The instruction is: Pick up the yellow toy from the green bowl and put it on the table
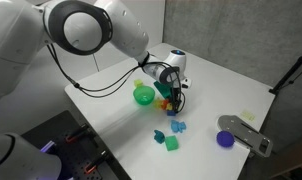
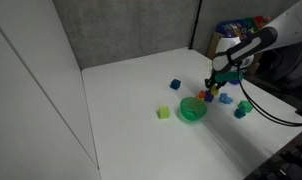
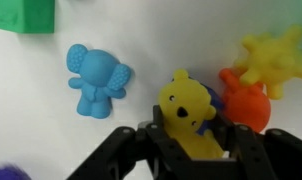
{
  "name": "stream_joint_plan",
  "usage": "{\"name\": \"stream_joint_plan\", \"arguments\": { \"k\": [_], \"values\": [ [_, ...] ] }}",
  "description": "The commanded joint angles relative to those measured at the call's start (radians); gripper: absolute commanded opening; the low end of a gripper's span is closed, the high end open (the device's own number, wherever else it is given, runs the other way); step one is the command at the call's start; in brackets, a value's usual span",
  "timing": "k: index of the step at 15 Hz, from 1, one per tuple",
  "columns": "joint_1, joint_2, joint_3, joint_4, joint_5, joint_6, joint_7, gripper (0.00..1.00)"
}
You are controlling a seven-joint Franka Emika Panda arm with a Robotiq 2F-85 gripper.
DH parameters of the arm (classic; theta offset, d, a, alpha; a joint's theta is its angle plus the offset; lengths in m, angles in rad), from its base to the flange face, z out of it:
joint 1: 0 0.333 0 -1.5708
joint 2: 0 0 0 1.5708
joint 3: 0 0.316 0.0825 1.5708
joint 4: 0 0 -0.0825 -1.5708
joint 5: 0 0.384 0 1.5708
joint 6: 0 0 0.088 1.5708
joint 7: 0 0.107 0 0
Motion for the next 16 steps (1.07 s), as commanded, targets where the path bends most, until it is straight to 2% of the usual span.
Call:
{"name": "stream_joint_plan", "arguments": {
  "k": [1, 4, 5, 6, 9, 10, 16],
  "values": [
    [-0.028, 0.05, 0.039, 0.08, 0.031, -0.027, -0.018, 0.25],
    [-0.027, 0.075, 0.046, 0.104, 0.036, -0.024, -0.018, 0.25],
    [-0.028, 0.079, 0.048, 0.109, 0.036, -0.024, -0.02, 0.75],
    [-0.027, 0.077, 0.046, 0.108, 0.035, -0.022, -0.019, 0.76],
    [-0.035, 0.053, 0.053, 0.093, 0.039, -0.028, -0.032, 0.97],
    [-0.035, 0.045, 0.055, 0.087, 0.04, -0.029, -0.033, 1.0],
    [-0.009, -0.072, 0.075, -0.012, 0.027, -0.031, -0.053, 1.0]
  ]
}}
